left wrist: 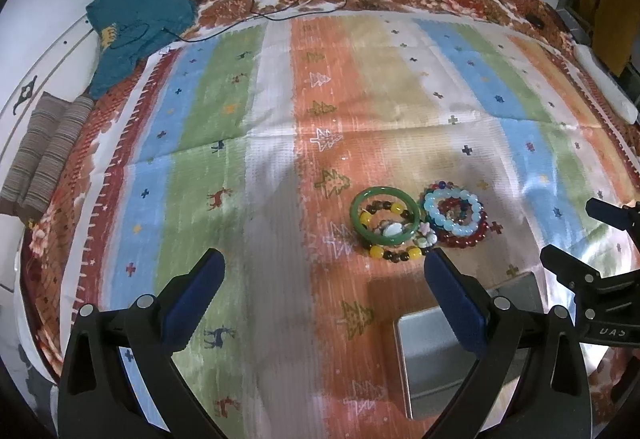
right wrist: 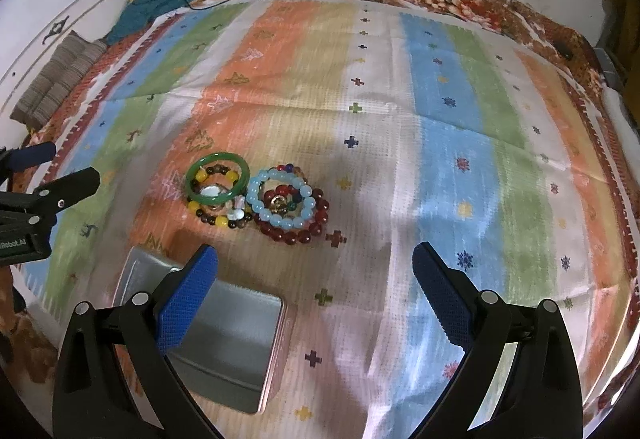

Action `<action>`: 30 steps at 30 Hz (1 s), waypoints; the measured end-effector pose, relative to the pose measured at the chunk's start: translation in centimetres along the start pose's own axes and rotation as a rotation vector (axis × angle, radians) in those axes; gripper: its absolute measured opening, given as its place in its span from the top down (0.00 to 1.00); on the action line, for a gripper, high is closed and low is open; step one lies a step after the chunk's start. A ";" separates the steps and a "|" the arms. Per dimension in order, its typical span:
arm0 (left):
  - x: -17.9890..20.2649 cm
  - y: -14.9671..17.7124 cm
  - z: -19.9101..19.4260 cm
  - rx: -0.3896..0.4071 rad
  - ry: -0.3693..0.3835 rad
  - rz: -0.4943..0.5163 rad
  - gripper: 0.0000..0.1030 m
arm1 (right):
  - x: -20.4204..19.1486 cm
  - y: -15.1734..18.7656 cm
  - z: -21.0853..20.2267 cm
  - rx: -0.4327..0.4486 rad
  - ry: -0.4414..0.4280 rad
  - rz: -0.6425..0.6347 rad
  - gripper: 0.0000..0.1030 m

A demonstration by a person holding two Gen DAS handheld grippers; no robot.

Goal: Organize jewelry
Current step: 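Move both tools down toward the pile of bracelets beside the tin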

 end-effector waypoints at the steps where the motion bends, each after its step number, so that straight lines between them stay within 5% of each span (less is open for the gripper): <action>1: 0.0 -0.2 0.4 -0.006 -0.001 -0.003 0.05 | 0.0 -0.2 0.3 -0.006 0.004 0.000 0.04; 27: 0.9 -2.7 9.0 -0.129 -0.017 0.032 0.15 | 0.3 -3.3 7.1 -0.090 0.051 -0.022 0.05; 30: 0.9 -2.7 9.7 -0.142 -0.019 0.034 0.17 | 0.5 -3.5 7.9 -0.106 0.052 -0.017 0.13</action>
Point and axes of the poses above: each gripper's, at about its wrist camera, not at the fingertips, and z roughly the way its jaws point, x to its right, y to its underside, the point moved 3 cm from there along z, roughly the way its jaws point, and after that the axes turned 2 degrees about -y, right-handed, at the moved point
